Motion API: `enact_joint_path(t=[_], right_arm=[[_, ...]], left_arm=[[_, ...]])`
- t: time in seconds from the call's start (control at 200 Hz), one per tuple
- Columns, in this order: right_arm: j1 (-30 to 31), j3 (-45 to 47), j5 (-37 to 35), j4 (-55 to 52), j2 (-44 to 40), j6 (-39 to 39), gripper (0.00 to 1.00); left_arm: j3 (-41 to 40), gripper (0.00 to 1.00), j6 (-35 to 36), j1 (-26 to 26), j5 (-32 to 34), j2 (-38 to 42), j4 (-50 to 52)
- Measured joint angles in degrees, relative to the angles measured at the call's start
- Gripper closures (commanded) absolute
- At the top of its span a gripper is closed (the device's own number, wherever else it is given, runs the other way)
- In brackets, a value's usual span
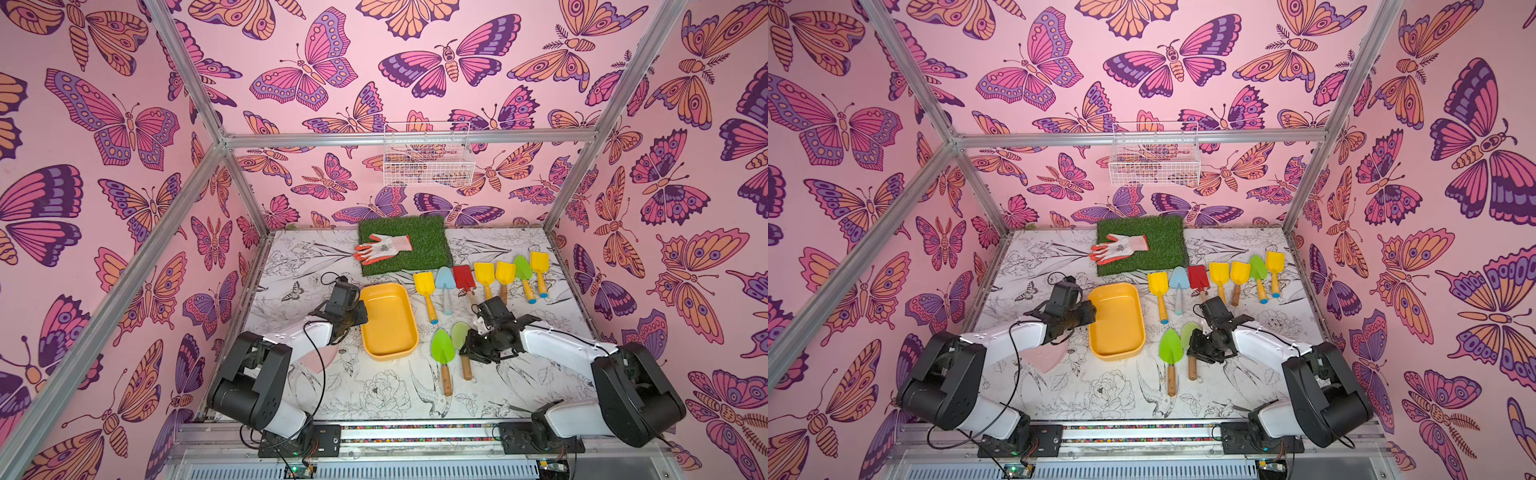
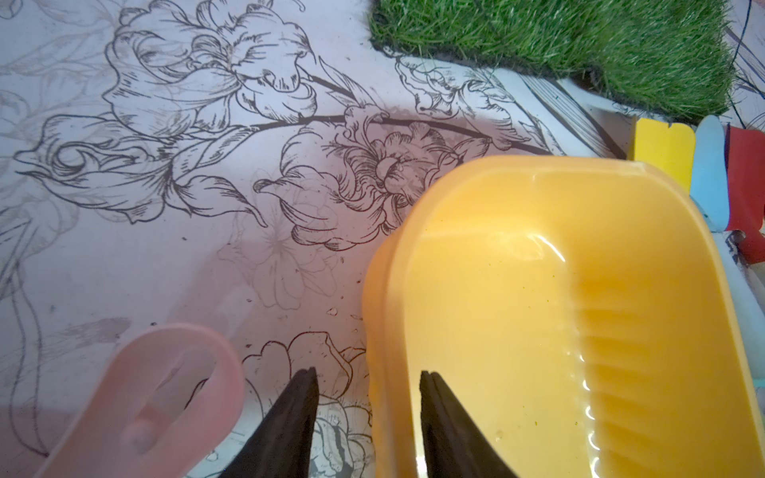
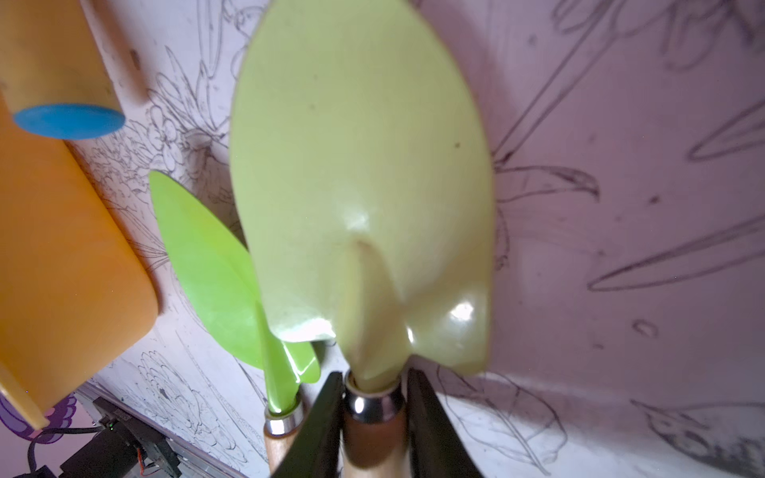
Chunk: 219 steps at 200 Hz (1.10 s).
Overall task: Take the shovel out of the storage box
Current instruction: Place the shovel at the center of the board, then reset both arms
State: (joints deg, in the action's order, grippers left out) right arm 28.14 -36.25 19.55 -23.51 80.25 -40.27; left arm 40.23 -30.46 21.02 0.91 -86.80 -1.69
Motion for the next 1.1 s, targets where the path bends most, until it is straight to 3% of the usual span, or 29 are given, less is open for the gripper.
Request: enact_joint_path(t=[0.27, 0.576, 0.846, 0.941, 0.966, 0.976, 1.096], right_arm=[[0.00, -0.50, -1.57, -2.36, -2.82, 0.48, 0.51], [-0.26, -7.08, -6.67, -6.27, -10.60, 6.56, 0.50], [-4.39, -10.51, -9.51, -3.58, -10.88, 14.84, 0.46], [-8.46, -11.17, -9.18, -0.72, -9.60, 16.98, 0.43], [-9.73, -11.28, -9.27, 0.17, -9.20, 17.57, 0.41], [-10.27, -11.28, -9.20, 0.55, -9.07, 17.77, 0.41], [-15.82, -11.45, -10.05, 4.59, -8.04, 19.41, 0.35]], left_arm=[[0.00, 0.53, 0.04, 0.00, 0.11, 0.00, 0.02], [-0.70, 0.51, 1.44, 0.00, 0.48, 3.10, 0.04], [-1.62, 0.43, 4.76, 0.00, 1.29, 10.40, 0.02], [-1.79, 0.33, 6.80, 0.00, 2.16, 13.11, 0.02], [-1.84, 0.06, 7.54, 0.00, 2.45, 13.88, 0.07], [-1.84, 0.02, 7.76, 0.00, 2.69, 14.21, 0.04], [-1.88, 0.00, 9.73, -0.17, 5.88, 17.57, 0.00]])
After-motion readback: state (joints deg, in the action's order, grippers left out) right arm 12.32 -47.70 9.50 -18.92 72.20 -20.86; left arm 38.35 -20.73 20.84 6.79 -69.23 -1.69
